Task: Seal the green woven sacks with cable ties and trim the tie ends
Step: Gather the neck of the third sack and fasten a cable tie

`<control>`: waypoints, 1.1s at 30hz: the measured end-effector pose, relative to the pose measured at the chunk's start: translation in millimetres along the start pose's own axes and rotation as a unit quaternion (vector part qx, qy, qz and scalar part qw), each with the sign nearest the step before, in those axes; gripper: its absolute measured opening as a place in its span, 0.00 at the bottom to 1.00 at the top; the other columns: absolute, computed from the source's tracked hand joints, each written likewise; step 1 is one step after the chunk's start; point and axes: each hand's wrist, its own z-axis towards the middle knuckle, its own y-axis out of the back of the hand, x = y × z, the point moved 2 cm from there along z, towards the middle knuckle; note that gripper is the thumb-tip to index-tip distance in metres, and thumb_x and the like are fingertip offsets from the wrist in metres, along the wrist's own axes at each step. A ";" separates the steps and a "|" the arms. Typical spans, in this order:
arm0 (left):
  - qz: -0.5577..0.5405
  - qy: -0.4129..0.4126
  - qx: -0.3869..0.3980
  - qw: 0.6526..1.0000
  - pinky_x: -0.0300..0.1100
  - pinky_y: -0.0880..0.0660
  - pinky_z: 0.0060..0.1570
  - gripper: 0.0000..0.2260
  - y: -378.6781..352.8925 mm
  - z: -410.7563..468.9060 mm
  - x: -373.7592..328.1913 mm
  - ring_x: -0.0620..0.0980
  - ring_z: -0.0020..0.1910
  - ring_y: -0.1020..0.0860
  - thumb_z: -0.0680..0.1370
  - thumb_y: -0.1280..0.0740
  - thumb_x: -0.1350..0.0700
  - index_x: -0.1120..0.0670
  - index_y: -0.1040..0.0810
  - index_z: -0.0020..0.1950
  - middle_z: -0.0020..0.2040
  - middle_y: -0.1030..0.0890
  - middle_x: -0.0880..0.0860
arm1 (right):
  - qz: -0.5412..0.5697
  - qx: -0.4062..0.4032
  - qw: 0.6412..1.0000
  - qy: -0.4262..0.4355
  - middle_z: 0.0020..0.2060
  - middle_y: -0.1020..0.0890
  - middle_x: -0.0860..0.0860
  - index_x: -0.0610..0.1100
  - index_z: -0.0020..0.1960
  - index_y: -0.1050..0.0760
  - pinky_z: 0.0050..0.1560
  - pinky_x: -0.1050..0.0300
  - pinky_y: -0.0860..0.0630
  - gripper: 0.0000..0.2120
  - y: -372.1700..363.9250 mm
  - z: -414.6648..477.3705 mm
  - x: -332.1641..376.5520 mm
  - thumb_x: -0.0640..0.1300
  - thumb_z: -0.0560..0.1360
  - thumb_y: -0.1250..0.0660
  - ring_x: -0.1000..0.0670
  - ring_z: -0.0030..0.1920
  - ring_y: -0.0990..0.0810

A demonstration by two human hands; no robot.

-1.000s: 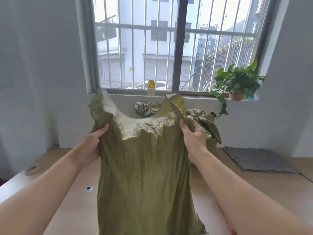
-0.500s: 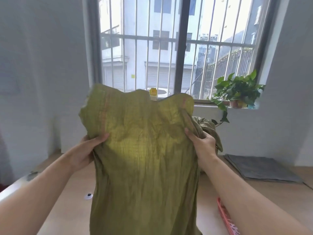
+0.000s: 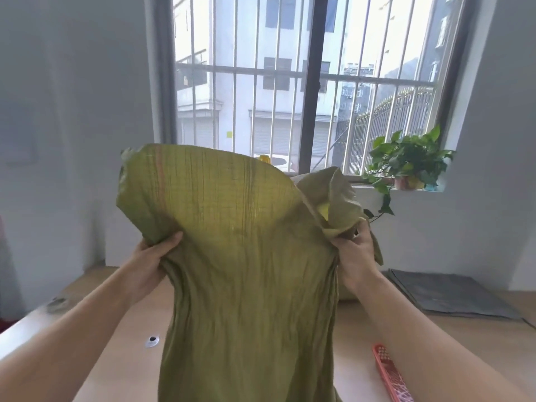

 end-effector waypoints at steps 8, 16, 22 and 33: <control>0.092 0.020 0.053 0.994 0.49 0.23 0.59 0.30 -21.5 -3.7 17.9 0.53 0.62 0.17 0.71 0.21 0.46 0.56 0.23 0.69 0.59 0.13 0.51 | -0.058 0.066 0.990 -0.113 0.49 0.11 0.45 0.42 0.55 0.18 0.57 0.43 0.17 0.17 2.8 -13.4 -8.8 0.46 0.70 0.19 0.43 0.50 0.12; 0.139 -0.031 -0.014 0.990 0.49 0.27 0.67 0.31 -49.4 0.9 20.0 0.48 0.65 0.23 0.78 0.33 0.34 0.50 0.30 0.76 0.64 0.20 0.46 | -0.099 0.005 0.993 -0.065 0.50 0.14 0.51 0.50 0.55 0.20 0.50 0.50 0.19 0.12 -8.4 -5.5 -7.1 0.56 0.84 0.38 0.47 0.51 0.15; 0.144 0.008 0.022 0.989 0.48 0.25 0.65 0.38 -53.4 -2.9 23.8 0.47 0.61 0.20 0.63 0.17 0.44 0.49 0.28 0.69 0.62 0.19 0.48 | -0.026 0.006 0.997 -0.069 0.58 0.13 0.50 0.49 0.67 0.22 0.66 0.40 0.21 0.18 -4.4 -2.8 -22.6 0.57 0.84 0.38 0.45 0.60 0.15; 0.192 0.014 -0.014 0.981 0.51 0.27 0.67 0.22 -64.5 9.2 34.9 0.50 0.61 0.22 0.82 0.33 0.60 0.57 0.31 0.76 0.62 0.20 0.51 | -0.033 0.072 0.996 -0.042 0.56 0.12 0.53 0.47 0.65 0.23 0.61 0.51 0.19 0.17 -4.2 -6.8 -23.1 0.50 0.78 0.28 0.53 0.57 0.14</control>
